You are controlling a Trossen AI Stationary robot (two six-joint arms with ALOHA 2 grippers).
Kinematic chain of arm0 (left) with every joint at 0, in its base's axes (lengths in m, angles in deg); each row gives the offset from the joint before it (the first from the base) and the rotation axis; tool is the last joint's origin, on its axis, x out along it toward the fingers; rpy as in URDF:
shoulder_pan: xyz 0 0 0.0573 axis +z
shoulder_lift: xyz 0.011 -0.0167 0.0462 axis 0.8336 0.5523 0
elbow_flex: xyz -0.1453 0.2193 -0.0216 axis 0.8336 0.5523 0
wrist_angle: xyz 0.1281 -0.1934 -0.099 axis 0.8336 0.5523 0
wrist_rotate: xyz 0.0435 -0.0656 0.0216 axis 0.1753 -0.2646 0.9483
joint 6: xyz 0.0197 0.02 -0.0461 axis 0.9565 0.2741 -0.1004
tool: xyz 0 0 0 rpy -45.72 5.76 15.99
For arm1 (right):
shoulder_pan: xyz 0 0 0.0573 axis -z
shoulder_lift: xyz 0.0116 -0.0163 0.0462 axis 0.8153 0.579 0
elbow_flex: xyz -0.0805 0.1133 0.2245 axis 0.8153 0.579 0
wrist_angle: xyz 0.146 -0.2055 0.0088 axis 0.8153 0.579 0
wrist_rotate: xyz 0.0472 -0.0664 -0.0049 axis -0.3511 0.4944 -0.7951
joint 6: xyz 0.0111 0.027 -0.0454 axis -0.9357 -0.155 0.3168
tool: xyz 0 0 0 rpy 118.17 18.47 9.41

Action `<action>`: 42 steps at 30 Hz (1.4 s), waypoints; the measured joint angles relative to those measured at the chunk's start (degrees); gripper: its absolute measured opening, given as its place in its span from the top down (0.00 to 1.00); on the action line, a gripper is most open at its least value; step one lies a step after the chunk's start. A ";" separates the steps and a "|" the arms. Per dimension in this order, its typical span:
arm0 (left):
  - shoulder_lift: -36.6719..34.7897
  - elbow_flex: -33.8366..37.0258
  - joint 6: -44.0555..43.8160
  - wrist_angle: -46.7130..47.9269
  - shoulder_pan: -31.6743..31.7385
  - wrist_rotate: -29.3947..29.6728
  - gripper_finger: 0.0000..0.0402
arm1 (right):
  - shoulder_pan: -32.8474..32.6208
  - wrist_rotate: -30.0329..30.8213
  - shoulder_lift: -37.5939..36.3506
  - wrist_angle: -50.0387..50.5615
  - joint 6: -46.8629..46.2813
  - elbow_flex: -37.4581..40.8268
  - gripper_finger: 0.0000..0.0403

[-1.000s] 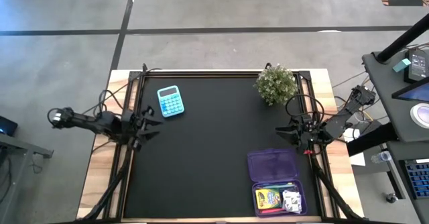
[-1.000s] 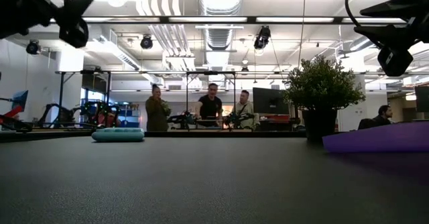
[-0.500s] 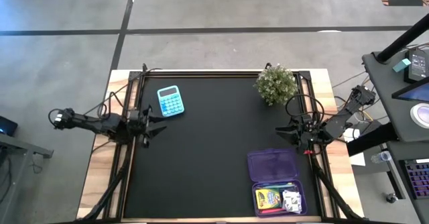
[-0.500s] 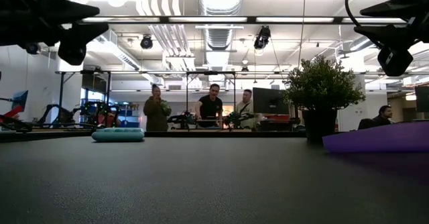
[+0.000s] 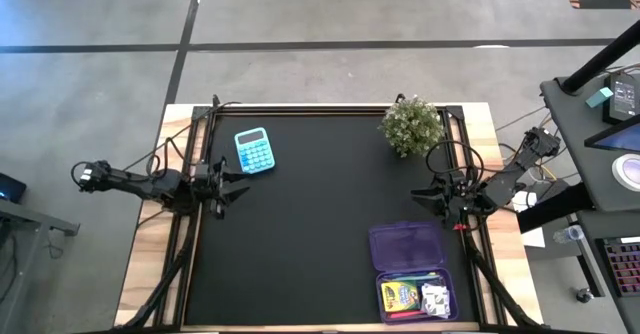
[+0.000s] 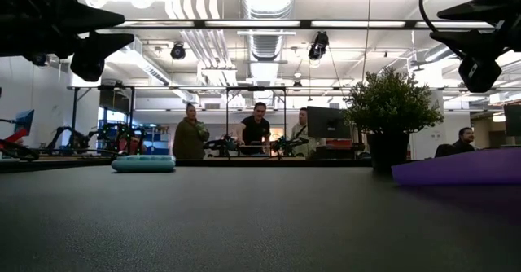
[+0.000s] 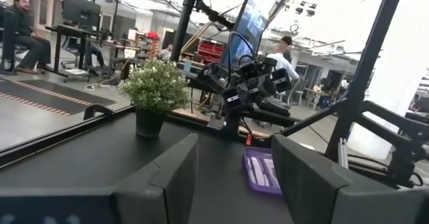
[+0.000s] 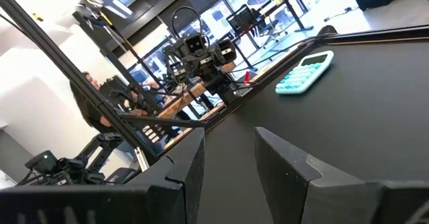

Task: Pack school essentials
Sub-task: Return to Home Position

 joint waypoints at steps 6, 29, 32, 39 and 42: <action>0.22 0.00 0.00 0.04 0.00 -0.02 0.57 | 0.00 0.00 0.00 0.00 0.00 -0.02 0.71; 3.77 0.00 0.02 0.02 0.00 -0.09 0.57 | 0.00 0.00 0.00 0.00 0.00 -0.02 0.71; 4.29 0.00 0.04 0.00 0.00 -0.09 0.57 | 0.01 0.00 0.00 0.00 0.00 -0.02 0.71; 5.49 0.00 0.04 0.02 0.00 -0.09 0.57 | 0.02 0.00 0.00 0.00 0.00 -0.02 0.71; 6.02 0.00 0.02 0.03 0.00 -0.09 0.57 | 0.00 0.01 0.00 0.00 0.00 -0.02 0.71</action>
